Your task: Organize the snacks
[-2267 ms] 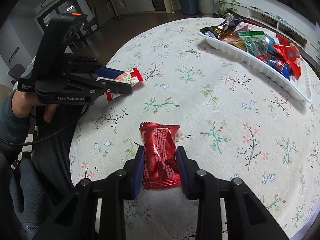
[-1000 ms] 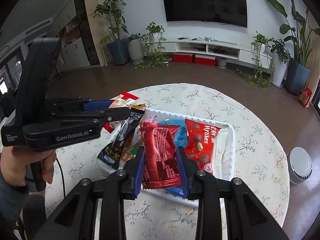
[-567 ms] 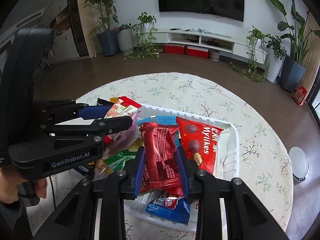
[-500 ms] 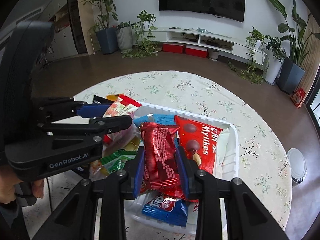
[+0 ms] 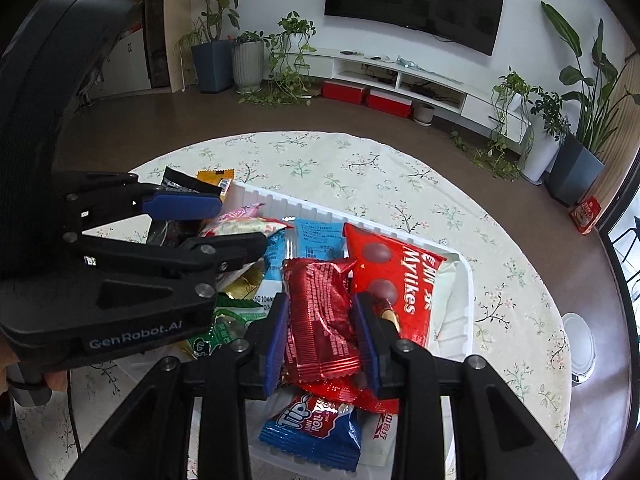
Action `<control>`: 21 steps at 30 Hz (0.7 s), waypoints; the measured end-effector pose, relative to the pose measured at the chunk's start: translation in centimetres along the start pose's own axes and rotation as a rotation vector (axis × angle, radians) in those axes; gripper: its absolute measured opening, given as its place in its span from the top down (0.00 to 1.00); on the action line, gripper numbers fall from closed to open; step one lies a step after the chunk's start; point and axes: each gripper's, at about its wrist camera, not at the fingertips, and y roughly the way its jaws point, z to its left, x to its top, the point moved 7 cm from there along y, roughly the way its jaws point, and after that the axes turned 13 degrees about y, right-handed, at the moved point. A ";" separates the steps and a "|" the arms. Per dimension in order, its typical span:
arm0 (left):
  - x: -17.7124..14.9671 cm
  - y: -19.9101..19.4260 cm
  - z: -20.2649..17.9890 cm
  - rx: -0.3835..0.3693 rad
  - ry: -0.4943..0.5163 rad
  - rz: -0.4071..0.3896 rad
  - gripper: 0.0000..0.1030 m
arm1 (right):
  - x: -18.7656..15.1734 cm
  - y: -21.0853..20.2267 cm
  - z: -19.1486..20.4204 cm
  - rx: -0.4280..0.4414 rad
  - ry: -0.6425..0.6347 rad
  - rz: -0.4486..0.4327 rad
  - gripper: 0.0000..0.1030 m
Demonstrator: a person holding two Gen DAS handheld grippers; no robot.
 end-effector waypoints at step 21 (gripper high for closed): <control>-0.3 -4.7 0.4 0.058 -0.044 -0.085 0.29 | -0.6 -1.6 -0.1 -0.001 0.007 -0.033 0.43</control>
